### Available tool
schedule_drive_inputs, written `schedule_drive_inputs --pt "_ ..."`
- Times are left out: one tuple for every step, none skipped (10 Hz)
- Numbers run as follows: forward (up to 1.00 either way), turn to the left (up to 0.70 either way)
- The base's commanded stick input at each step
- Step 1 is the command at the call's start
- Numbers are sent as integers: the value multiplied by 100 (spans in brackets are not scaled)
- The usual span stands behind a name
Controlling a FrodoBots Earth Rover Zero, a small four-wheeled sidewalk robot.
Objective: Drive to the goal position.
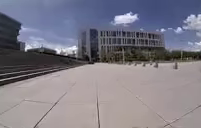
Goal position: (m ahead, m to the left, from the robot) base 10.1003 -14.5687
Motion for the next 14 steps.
schedule_drive_inputs --pt "70 -35" --pt "70 -35" --pt "70 -35" --pt "70 -35" --pt "70 -35" --pt "70 -35" --pt "70 -28" --pt "70 0" --pt "70 0" --pt "70 0" --pt "70 0" --pt "70 0" --pt "70 0" --pt "70 0"
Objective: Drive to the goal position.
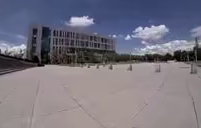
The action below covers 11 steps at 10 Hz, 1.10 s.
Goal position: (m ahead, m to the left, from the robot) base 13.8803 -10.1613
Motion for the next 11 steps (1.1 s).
schedule_drive_inputs --pt "70 0" --pt "70 0" --pt "70 0" --pt "70 0" --pt "70 0" --pt "70 0" --pt "70 0" --pt "70 0" --pt "70 0" --pt "70 0" --pt "70 0"
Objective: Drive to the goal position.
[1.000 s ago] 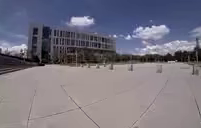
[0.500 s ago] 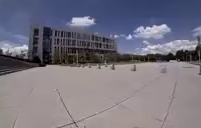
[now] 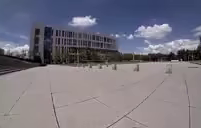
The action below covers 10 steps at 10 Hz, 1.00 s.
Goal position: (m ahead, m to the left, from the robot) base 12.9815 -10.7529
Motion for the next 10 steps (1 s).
schedule_drive_inputs --pt "70 0" --pt "70 0" --pt "70 0" --pt "70 0" --pt "70 0" --pt "70 0" --pt "70 0" --pt "70 0" --pt "70 -10" --pt "70 -26"
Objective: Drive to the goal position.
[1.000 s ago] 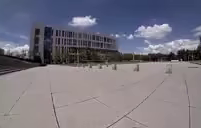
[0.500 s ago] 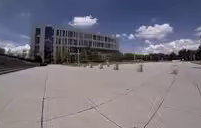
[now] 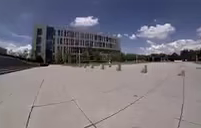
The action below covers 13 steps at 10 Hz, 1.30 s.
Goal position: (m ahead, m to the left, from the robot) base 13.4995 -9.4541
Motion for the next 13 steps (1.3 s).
schedule_drive_inputs --pt "70 -35" --pt "70 -35" --pt "70 -35" --pt "70 -35" --pt "70 -35" --pt "70 -35" --pt "70 -35" --pt "70 -35" --pt "70 -30" --pt "70 -15" --pt "70 -4" --pt "70 0" --pt "70 0"
